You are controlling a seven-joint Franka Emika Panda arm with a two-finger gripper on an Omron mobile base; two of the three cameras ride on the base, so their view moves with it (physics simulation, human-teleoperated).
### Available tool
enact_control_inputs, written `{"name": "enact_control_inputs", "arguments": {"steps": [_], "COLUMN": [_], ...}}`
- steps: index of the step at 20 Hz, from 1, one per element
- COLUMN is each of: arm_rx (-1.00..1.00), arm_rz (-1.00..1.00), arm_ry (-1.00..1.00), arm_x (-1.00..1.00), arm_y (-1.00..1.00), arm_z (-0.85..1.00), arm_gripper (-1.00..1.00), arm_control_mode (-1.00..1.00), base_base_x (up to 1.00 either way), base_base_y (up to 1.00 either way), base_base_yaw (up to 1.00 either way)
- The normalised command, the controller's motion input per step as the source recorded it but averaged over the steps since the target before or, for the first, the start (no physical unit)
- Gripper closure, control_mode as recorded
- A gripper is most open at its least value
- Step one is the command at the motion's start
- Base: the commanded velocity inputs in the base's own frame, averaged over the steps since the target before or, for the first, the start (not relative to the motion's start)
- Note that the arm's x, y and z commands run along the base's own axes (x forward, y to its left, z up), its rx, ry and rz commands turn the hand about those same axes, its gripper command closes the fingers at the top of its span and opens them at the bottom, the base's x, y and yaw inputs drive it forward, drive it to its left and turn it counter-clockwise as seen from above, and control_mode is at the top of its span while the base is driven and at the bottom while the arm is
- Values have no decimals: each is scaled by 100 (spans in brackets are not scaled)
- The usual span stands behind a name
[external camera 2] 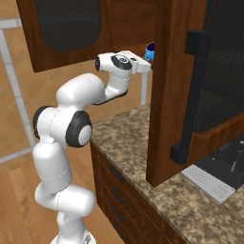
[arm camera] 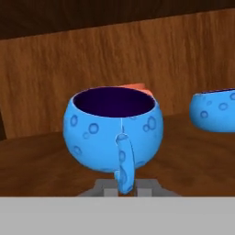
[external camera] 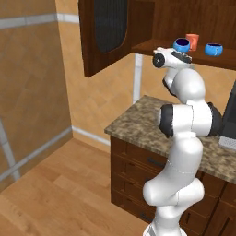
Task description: Gather all objects into one cabinet and sort the glasses and bowls to opposite sides.
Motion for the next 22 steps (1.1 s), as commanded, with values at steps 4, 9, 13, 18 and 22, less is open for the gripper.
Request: {"name": "enact_control_inputs", "arguments": {"steps": [4,9,13,18,22], "arm_rx": [13,2,0,0,-1], "arm_rz": [-19,-20,-17,-11,0], "arm_ry": [26,43,32,34,20], "arm_x": [88,100,84,71,0], "arm_y": [0,28,7,0,0], "arm_z": [0,-1,-2,-20,-39], "arm_gripper": [100,-100,-100,-100,-100], "arm_control_mode": [-100,-100,-100,-100,-100], "base_base_x": [0,0,0,0,0], "base_base_y": [0,0,0,0,0], "base_base_yaw": [0,0,0,0,0]}}
